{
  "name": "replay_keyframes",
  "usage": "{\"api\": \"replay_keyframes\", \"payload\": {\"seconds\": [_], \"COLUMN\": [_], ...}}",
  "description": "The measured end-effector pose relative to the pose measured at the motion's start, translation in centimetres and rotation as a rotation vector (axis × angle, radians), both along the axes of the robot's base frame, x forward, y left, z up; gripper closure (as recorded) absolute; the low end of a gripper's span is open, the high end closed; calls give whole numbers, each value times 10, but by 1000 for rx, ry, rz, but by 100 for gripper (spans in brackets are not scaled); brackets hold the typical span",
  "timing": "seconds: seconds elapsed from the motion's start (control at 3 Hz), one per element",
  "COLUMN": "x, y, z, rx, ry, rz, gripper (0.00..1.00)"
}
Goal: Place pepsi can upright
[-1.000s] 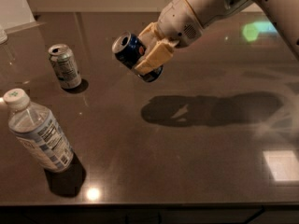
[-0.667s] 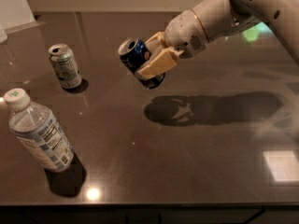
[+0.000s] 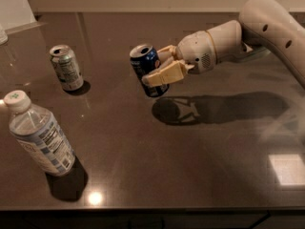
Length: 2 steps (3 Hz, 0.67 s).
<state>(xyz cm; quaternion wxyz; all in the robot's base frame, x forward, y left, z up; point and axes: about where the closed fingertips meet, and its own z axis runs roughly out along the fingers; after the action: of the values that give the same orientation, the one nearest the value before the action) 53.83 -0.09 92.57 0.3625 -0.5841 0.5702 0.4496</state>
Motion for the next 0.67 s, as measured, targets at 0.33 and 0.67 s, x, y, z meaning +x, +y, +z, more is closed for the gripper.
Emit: {"api": "replay_keyframes", "payload": {"seconds": [0.33,0.67], "x": [1,3], "y": [-3,-3], "z": [-5,-11], "rx": [84,153], "ry": [12,24], "rz": [-14,-34], "gripper": [100,100]}}
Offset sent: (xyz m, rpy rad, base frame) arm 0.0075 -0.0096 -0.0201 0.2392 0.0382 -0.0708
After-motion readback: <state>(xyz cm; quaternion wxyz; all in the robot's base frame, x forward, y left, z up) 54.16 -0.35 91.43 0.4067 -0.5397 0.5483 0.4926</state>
